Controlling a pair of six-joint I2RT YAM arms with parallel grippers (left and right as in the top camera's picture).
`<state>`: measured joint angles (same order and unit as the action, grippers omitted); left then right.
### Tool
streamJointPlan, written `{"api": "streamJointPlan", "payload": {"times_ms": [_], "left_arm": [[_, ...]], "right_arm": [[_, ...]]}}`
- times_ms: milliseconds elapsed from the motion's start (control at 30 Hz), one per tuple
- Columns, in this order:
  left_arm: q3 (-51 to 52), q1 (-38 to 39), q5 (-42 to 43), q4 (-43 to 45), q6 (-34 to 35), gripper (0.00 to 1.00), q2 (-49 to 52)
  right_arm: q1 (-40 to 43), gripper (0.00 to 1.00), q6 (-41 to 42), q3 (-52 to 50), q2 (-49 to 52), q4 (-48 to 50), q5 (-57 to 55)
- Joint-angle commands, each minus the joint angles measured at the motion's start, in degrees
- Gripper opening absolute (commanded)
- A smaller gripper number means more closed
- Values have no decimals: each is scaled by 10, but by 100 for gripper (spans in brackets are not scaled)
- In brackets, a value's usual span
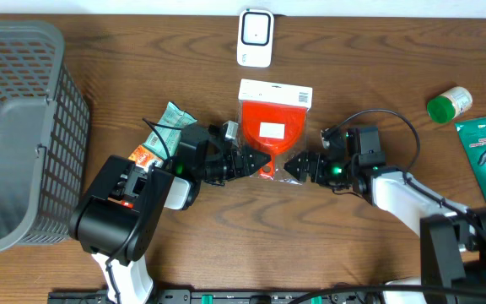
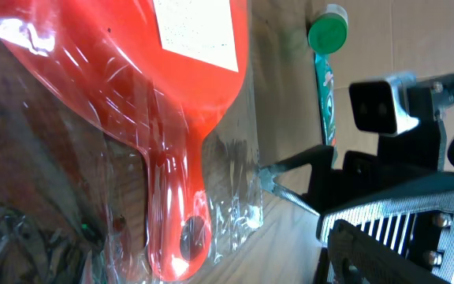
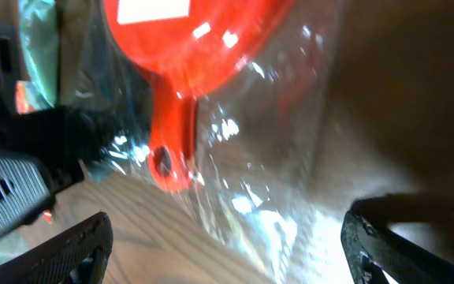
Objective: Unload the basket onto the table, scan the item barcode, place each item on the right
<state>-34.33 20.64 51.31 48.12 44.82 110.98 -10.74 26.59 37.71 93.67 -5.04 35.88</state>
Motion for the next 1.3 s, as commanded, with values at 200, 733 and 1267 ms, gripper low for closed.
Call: {"api": "streamJointPlan", "payload": {"times_ms": [200,733,1267], "left_arm": [[11,3,-3,-3,-2,81,17],[11,3,-10,-3,-2,80,17],[11,3,-9,-5,-2,81,17]], "right_arm": [[11,82,71,-11,149,91,56],[21,38,103,-11,161,106,79],[21,47,105,-11,162,152,26]]}}
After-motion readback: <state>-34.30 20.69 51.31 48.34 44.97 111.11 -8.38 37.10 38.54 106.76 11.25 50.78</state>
